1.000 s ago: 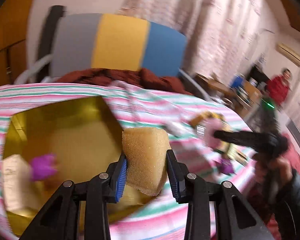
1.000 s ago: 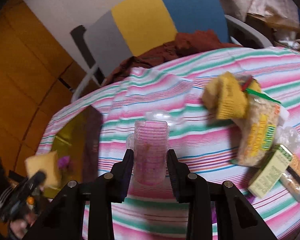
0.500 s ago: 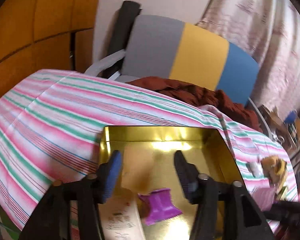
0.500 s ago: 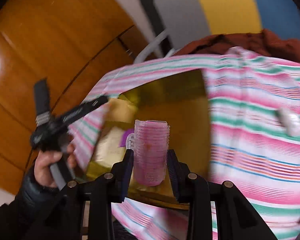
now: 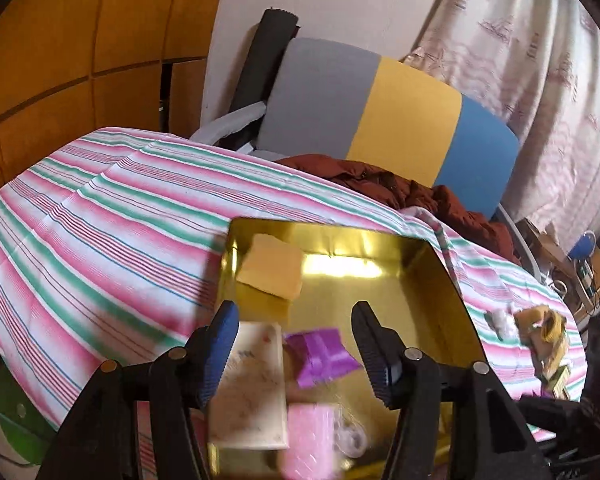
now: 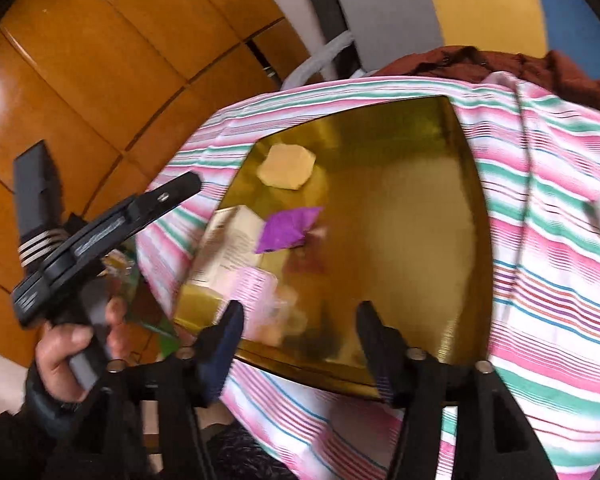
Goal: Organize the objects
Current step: 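Carry the sponge and pink cup into the gold tray and open both tools, then move both tools back over the remaining pile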
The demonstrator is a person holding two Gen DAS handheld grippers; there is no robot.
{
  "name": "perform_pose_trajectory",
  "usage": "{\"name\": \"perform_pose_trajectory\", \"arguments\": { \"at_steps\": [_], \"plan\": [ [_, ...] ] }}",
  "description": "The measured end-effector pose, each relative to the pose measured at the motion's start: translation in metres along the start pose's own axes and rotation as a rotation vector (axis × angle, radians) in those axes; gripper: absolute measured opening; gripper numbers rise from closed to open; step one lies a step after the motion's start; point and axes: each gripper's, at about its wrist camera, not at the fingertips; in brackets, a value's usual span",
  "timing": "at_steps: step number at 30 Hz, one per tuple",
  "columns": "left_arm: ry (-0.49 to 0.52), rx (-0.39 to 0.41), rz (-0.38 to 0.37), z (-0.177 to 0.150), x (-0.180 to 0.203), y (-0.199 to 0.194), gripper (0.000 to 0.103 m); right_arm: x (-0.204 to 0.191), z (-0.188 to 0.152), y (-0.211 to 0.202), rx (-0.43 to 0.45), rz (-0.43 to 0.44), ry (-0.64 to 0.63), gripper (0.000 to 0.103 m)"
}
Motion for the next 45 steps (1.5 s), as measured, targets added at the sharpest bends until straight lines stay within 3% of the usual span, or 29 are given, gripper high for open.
{"name": "perform_pose_trajectory", "arguments": {
  "at_steps": [9,16,22,28,45],
  "plan": [
    [0.063,-0.016,-0.012,-0.023,0.031,-0.011,0.060,0.001,-0.005,-0.023,0.081,-0.135,-0.031,0.088],
    [0.108,-0.020,0.029,-0.039,0.043,-0.017,0.059,-0.005,-0.009,-0.029,0.157,-0.274,-0.070,0.097],
    [0.130,-0.037,0.030,-0.047,0.050,-0.015,0.059,-0.004,-0.010,-0.037,0.208,-0.368,-0.078,0.099],
    [0.153,-0.044,0.017,-0.051,0.060,-0.014,0.059,0.006,-0.014,-0.045,0.226,-0.403,-0.057,0.100],
    [0.248,-0.086,-0.043,-0.063,0.094,-0.006,0.059,0.075,-0.030,-0.090,0.254,-0.529,0.107,0.100]
  ]
}}
Point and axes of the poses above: each gripper's, at about its wrist camera, not at the fingertips, and y roughly the way its jaws point, x to its right, z to its top, and after that the axes turned 1 degree about -z, right-handed
